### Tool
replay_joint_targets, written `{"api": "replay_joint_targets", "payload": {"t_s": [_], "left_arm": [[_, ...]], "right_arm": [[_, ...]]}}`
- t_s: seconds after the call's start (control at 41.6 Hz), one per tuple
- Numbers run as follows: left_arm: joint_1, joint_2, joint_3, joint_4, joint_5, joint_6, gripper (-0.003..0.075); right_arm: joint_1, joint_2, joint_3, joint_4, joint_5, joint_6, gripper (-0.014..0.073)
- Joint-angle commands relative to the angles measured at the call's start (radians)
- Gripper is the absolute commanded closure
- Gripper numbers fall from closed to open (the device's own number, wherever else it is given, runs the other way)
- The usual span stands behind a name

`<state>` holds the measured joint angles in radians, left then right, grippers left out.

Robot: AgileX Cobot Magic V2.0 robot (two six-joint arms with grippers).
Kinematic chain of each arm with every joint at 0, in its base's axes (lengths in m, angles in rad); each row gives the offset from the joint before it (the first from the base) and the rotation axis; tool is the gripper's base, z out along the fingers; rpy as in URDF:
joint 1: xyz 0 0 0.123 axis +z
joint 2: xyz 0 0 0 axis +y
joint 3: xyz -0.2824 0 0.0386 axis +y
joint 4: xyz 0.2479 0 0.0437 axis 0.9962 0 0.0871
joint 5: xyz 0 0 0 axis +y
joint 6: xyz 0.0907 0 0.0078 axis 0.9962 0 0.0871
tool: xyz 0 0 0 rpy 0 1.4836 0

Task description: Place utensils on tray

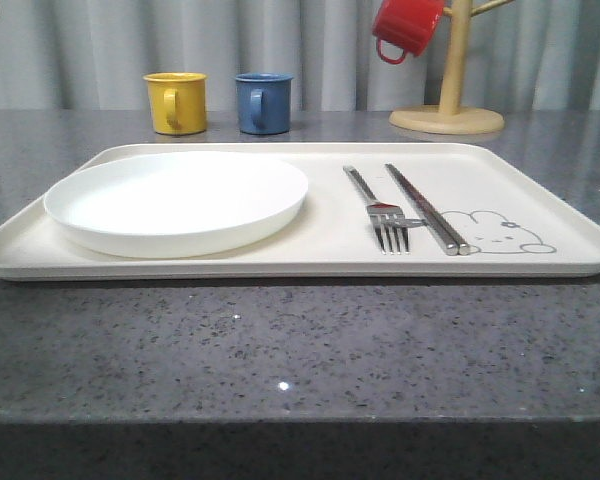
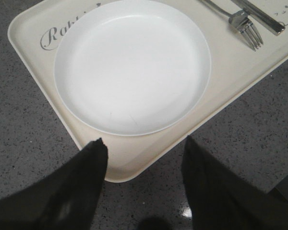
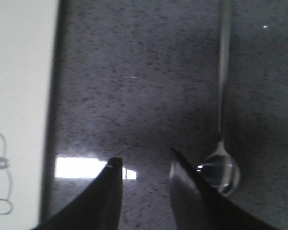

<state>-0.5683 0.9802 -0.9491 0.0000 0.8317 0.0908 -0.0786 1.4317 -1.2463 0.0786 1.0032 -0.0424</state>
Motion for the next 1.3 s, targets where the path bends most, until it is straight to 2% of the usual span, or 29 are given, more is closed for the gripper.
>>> {"api": "replay_joint_targets", "payload": {"t_s": [0.0, 0.312, 0.601, 1.057, 1.129, 1.274], "left_arm": [[-0.007, -0.008, -0.024, 0.0, -0.068, -0.009, 0.0351], [-0.007, -0.008, -0.024, 0.0, -0.068, -0.009, 0.0351], [-0.007, -0.008, -0.024, 0.0, -0.075, -0.009, 0.0351], [-0.007, -0.008, -0.024, 0.0, -0.075, -0.009, 0.0351], [-0.007, -0.008, -0.024, 0.0, -0.075, -0.009, 0.0351], [-0.007, -0.008, -0.024, 0.0, -0.075, -0.009, 0.0351]], "right_arm": [[-0.052, -0.004, -0.025, -0.01, -0.027, -0.042, 0.0318], [-0.085, 0.11, -0.025, -0.108, -0.059, -0.066, 0.0318], [-0.085, 0.171, -0.032, -0.114, -0.129, -0.066, 0.0318], [-0.087, 0.308, -0.191, -0.106, 0.042, -0.066, 0.0319], [-0.087, 0.314, -0.192, -0.105, 0.052, -0.066, 0.0347], [-0.087, 0.315, -0.192, -0.103, 0.054, -0.066, 0.0506]]}}
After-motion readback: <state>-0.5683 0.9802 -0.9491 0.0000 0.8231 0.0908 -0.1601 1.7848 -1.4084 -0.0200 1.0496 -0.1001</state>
